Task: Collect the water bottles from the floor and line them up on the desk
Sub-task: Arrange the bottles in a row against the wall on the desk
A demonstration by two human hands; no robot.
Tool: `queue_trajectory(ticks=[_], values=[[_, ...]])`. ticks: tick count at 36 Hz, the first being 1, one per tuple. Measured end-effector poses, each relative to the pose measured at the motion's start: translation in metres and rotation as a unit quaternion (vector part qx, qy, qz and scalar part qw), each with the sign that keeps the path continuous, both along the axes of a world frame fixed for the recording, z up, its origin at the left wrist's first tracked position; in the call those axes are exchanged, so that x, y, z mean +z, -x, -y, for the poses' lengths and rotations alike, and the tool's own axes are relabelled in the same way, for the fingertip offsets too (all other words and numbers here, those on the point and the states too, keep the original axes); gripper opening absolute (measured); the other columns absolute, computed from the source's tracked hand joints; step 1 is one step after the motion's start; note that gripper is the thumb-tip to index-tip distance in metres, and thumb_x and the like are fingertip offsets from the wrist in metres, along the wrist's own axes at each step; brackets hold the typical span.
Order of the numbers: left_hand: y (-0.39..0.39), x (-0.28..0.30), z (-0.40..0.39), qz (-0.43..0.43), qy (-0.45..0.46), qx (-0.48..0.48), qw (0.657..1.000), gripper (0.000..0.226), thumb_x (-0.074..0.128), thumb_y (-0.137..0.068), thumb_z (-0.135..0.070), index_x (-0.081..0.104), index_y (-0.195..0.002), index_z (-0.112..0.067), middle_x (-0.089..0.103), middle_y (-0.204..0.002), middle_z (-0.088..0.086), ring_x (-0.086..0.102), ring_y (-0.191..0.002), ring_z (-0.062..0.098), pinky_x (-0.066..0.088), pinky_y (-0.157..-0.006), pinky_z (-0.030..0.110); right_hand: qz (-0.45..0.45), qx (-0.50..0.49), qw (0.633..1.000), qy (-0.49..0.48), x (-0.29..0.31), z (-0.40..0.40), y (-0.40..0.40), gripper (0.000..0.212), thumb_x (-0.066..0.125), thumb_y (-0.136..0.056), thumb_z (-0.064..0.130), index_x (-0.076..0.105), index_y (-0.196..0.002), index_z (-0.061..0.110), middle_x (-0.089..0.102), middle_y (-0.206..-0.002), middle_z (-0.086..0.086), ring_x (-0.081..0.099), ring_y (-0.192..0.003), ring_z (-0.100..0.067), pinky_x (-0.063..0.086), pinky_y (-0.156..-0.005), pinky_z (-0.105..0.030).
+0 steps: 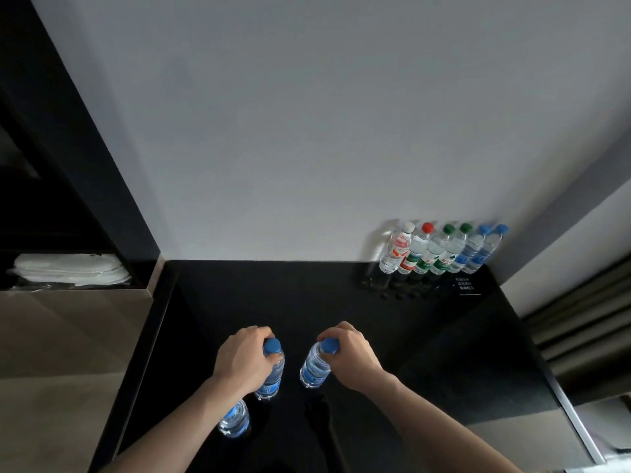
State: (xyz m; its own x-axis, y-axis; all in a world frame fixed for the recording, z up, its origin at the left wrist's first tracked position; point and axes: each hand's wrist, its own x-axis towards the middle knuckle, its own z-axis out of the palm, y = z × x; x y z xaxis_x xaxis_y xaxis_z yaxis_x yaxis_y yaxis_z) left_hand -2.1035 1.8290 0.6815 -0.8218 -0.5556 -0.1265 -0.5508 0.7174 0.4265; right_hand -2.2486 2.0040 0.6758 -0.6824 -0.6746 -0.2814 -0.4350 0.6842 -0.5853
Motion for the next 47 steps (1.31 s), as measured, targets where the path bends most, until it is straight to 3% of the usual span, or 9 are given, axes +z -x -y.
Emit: queue_trajectory(ticks=[4, 8, 12, 19, 25, 34, 42, 47], values=[[0.008, 0.001, -0.006, 0.008, 0.002, 0.017, 1.0, 0.019, 0.072, -0.085, -0.047, 0.063, -0.096, -0.035, 0.061, -0.091, -0.016, 0.062, -0.076, 0.008, 0.056, -0.066, 0.031, 0.014, 0.02, 1.0, 0.018, -0.005, -0.008, 0.007, 0.03, 0.07, -0.089, 0.021, 0.067, -0.116, 0.034, 0.051, -0.114, 0.016, 0.057, -0.1, -0.005, 0.041, -0.069, -0.008], [0.018, 0.004, -0.014, 0.017, 0.001, 0.039, 0.999, 0.018, 0.072, -0.086, -0.045, 0.064, -0.098, -0.034, 0.061, -0.093, -0.016, 0.062, -0.077, 0.007, 0.054, -0.066, 0.026, 0.039, 0.042, 0.998, 0.028, -0.007, -0.016, 0.02, 0.032, 0.07, -0.089, 0.023, 0.065, -0.119, 0.033, 0.054, -0.119, 0.016, 0.058, -0.104, -0.005, 0.046, -0.081, -0.014], [0.03, 0.007, -0.022, 0.019, 0.0, 0.059, 0.998, 0.017, 0.072, -0.087, -0.044, 0.066, -0.099, -0.033, 0.06, -0.092, -0.015, 0.063, -0.079, 0.008, 0.052, -0.068, 0.027, 0.051, 0.05, 0.997, 0.036, -0.009, -0.025, 0.037, 0.031, 0.069, -0.089, 0.024, 0.065, -0.118, 0.034, 0.061, -0.115, 0.017, 0.06, -0.098, -0.003, 0.045, -0.076, -0.011], [0.048, 0.009, -0.039, 0.025, 0.002, 0.086, 0.996, 0.015, 0.071, -0.088, -0.041, 0.068, -0.101, -0.034, 0.058, -0.09, -0.015, 0.062, -0.075, 0.007, 0.041, -0.057, 0.02, 0.055, 0.067, 0.996, 0.022, -0.012, -0.047, 0.081, 0.025, 0.069, -0.085, 0.02, 0.063, -0.1, 0.039, 0.066, -0.097, 0.015, 0.064, -0.087, -0.004, 0.056, -0.075, -0.023], [0.064, 0.006, -0.053, -0.002, -0.046, 0.12, 0.992, 0.015, 0.076, -0.086, -0.037, 0.067, -0.099, -0.034, 0.062, -0.091, -0.016, 0.067, -0.078, 0.005, 0.058, -0.068, 0.03, 0.054, 0.08, 0.995, 0.034, -0.014, -0.05, 0.11, 0.023, 0.065, -0.083, 0.022, 0.063, -0.098, 0.039, 0.066, -0.09, 0.015, 0.064, -0.08, -0.004, 0.052, -0.065, -0.018], [0.091, -0.001, -0.071, -0.03, -0.046, 0.106, 0.993, 0.02, 0.076, -0.087, -0.032, 0.068, -0.106, -0.029, 0.06, -0.097, -0.016, 0.066, -0.086, 0.007, 0.058, -0.07, 0.024, 0.015, 0.043, 0.999, 0.03, -0.004, -0.042, 0.151, 0.025, 0.066, -0.089, 0.019, 0.065, -0.109, 0.033, 0.066, -0.101, 0.008, 0.063, -0.085, -0.007, 0.044, -0.062, -0.013], [0.109, -0.007, -0.065, -0.053, -0.04, 0.096, 0.993, 0.026, 0.077, -0.086, -0.034, 0.067, -0.11, -0.028, 0.057, -0.096, -0.019, 0.064, -0.081, 0.005, 0.049, -0.062, 0.012, 0.001, 0.035, 0.999, 0.008, -0.001, -0.033, 0.163, 0.028, 0.068, -0.09, 0.018, 0.063, -0.113, 0.033, 0.065, -0.107, 0.008, 0.063, -0.092, -0.01, 0.052, -0.071, -0.02], [0.114, -0.007, -0.056, -0.054, -0.043, 0.095, 0.993, 0.025, 0.076, -0.087, -0.033, 0.068, -0.11, -0.029, 0.059, -0.096, -0.018, 0.064, -0.08, 0.006, 0.051, -0.066, 0.015, -0.007, 0.04, 0.999, 0.002, 0.002, -0.022, 0.172, 0.027, 0.068, -0.091, 0.017, 0.064, -0.114, 0.031, 0.064, -0.108, 0.005, 0.062, -0.09, -0.011, 0.049, -0.068, -0.021]])
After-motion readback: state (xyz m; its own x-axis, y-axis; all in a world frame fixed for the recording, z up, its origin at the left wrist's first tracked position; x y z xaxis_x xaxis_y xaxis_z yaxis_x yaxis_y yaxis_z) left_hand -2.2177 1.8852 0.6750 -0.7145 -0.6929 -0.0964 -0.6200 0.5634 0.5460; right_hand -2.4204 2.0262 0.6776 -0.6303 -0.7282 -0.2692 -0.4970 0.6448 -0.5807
